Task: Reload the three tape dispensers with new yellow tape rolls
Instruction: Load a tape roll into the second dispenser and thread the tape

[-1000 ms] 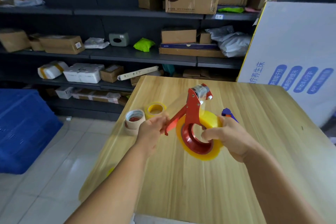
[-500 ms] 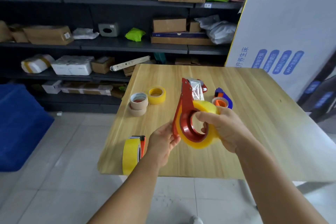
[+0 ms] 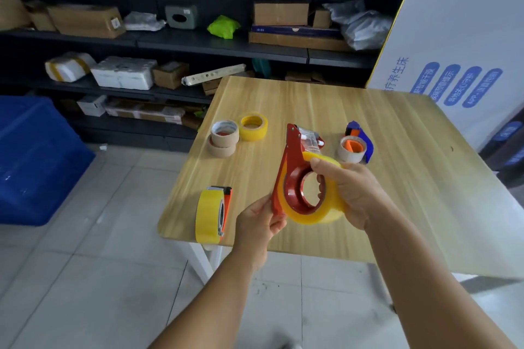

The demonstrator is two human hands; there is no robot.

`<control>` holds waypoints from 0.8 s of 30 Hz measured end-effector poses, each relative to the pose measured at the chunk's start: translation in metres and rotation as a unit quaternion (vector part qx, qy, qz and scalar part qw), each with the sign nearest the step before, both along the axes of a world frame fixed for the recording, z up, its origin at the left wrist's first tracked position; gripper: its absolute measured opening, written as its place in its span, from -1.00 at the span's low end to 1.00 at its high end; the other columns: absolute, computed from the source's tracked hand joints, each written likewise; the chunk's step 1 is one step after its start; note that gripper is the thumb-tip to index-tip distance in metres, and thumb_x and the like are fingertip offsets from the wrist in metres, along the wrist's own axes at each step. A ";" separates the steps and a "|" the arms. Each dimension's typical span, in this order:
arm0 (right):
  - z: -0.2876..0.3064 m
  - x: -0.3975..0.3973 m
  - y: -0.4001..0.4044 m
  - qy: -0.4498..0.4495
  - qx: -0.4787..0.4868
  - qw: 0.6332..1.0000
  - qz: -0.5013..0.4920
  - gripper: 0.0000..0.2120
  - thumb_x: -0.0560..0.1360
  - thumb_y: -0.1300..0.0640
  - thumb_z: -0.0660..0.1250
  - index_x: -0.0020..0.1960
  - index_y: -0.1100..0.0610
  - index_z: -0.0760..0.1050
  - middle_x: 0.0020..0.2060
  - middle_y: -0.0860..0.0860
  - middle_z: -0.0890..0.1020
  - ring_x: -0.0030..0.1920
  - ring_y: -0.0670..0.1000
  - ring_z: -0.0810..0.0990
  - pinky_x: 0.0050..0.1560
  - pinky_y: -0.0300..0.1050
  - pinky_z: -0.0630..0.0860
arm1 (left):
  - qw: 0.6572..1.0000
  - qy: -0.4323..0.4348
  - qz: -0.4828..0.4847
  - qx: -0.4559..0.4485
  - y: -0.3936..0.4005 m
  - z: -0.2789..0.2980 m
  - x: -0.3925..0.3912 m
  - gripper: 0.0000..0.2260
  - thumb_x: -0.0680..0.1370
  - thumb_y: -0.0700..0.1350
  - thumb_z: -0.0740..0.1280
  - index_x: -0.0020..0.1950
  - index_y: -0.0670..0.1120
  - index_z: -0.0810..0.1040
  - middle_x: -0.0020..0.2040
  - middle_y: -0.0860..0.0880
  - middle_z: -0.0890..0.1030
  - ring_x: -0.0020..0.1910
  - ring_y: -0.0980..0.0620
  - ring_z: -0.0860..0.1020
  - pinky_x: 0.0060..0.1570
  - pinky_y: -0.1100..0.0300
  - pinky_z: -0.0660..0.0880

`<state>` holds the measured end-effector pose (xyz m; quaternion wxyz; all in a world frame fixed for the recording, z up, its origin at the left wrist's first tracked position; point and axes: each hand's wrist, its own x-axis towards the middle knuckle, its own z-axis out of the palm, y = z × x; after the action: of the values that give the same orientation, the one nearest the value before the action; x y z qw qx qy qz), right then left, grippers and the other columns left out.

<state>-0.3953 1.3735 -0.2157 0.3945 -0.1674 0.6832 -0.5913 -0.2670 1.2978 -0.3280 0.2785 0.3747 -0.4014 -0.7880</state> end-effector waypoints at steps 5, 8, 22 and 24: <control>-0.002 -0.007 -0.007 -0.033 0.037 0.999 -0.001 -0.68 0.36 0.05 0.52 0.00 0.21 0.55 -0.27 0.10 0.66 -0.28 0.06 0.62 -0.16 0.04 0.57 | 0.998 -0.024 -0.023 -0.049 0.010 -0.005 0.011 -0.81 0.60 -0.12 0.27 0.14 -0.06 0.63 -0.11 -0.16 0.69 -0.05 -0.01 0.67 -0.07 0.23 0.60; -0.007 -0.008 -0.012 -0.070 0.045 0.996 0.007 -0.52 0.32 0.05 0.55 0.14 0.25 0.54 -0.19 0.13 0.67 -0.26 0.08 0.65 -0.21 0.03 0.58 | 0.989 -0.090 -0.013 -0.115 0.017 -0.006 0.017 -0.84 0.60 -0.14 0.27 -0.04 -0.09 0.64 -0.15 -0.17 0.70 -0.15 -0.01 0.66 -0.14 0.29 0.58; -0.023 0.010 -0.044 -0.072 0.075 0.995 0.006 -0.41 0.32 0.04 0.57 0.20 0.30 0.44 0.02 0.17 0.67 -0.04 0.15 0.68 0.05 0.20 0.60 | 0.995 -0.065 -0.051 0.057 0.048 -0.053 0.064 -0.55 0.35 -0.09 0.35 0.24 -0.02 0.49 0.21 0.06 0.54 0.15 0.21 0.49 0.13 0.25 0.45; -0.023 0.009 -0.046 -0.061 0.081 0.995 0.012 -0.33 0.27 0.01 0.60 0.22 0.30 0.42 0.03 0.18 0.66 -0.04 0.16 0.69 0.02 0.20 0.61 | 0.995 -0.078 -0.040 0.048 0.046 -0.054 0.062 -0.55 0.35 -0.07 0.35 0.24 -0.03 0.46 0.20 0.04 0.53 0.12 0.16 0.51 0.09 0.24 0.45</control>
<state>-0.3867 1.3280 -0.2389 0.4546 -0.1065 0.7013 -0.5386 -0.2046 1.3437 -0.3818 0.1965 0.4320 -0.3985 -0.7848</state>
